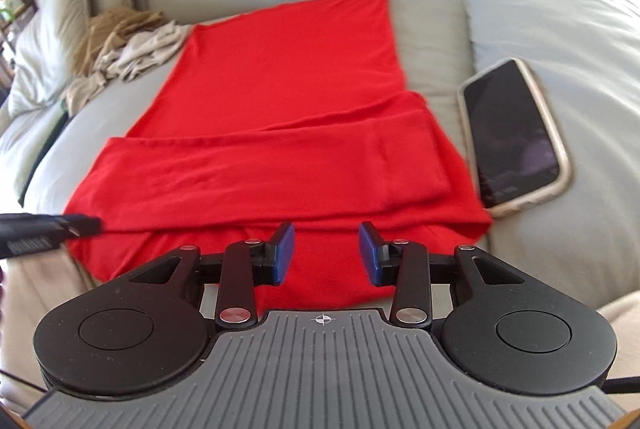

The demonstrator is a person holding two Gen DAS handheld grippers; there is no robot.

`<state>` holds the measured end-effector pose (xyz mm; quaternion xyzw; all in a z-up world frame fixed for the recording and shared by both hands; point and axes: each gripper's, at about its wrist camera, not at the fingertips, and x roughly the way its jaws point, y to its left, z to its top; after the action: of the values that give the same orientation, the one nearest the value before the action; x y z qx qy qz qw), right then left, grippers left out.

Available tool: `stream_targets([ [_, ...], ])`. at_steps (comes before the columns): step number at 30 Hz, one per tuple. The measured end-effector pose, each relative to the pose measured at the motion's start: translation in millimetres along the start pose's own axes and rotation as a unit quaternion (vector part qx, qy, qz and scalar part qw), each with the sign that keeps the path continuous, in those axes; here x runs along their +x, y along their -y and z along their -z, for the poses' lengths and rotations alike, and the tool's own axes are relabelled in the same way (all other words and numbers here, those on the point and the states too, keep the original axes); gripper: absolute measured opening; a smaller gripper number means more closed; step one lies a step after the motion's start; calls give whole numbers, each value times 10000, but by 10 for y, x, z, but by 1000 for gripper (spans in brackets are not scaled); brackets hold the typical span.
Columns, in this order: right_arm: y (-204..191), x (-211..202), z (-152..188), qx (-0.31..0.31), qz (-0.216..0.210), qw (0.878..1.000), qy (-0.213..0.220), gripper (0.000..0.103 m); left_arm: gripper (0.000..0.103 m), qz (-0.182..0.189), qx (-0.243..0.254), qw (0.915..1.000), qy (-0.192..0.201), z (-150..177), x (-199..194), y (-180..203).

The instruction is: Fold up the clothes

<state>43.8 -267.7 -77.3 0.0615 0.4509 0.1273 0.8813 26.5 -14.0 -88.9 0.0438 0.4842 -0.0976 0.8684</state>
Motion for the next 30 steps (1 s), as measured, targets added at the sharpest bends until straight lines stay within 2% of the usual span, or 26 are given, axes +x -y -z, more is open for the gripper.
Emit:
stream_targets([
  [4,-136,277,124,-126,-21,9984,-554,42,26,-35,380,9993,20,147,27,129],
  [8,-256,195,226,-467,130,9970,-605,43,25,344,163,9990,-224,173,0,-27],
  [11,-210,102,234,-317,86,9965,-775,43,28,534,238,9972,-475,214,-39,-63],
  [14,-149,-24,283,-132,-26,9938,-1103,60,29,685,217,9954,-630,264,-147,-108],
  [16,-94,-135,337,38,-187,9929,-1175,60,31,677,88,9965,-492,259,-214,-165],
  [20,26,-359,278,401,-290,9957,-782,61,36,477,-87,9987,-144,170,-311,-242],
  [25,134,-582,-37,800,-395,9958,-215,62,44,458,-371,9978,314,-70,-534,-439],
  [26,155,-641,-111,862,-433,9953,-88,63,45,453,-433,9971,442,-124,-598,-490],
  [28,181,-778,-275,891,-465,9947,204,74,46,419,-537,9951,710,-245,-726,-595],
  [30,192,-919,-452,833,-451,9941,532,76,49,319,-620,9927,987,-381,-842,-696],
])
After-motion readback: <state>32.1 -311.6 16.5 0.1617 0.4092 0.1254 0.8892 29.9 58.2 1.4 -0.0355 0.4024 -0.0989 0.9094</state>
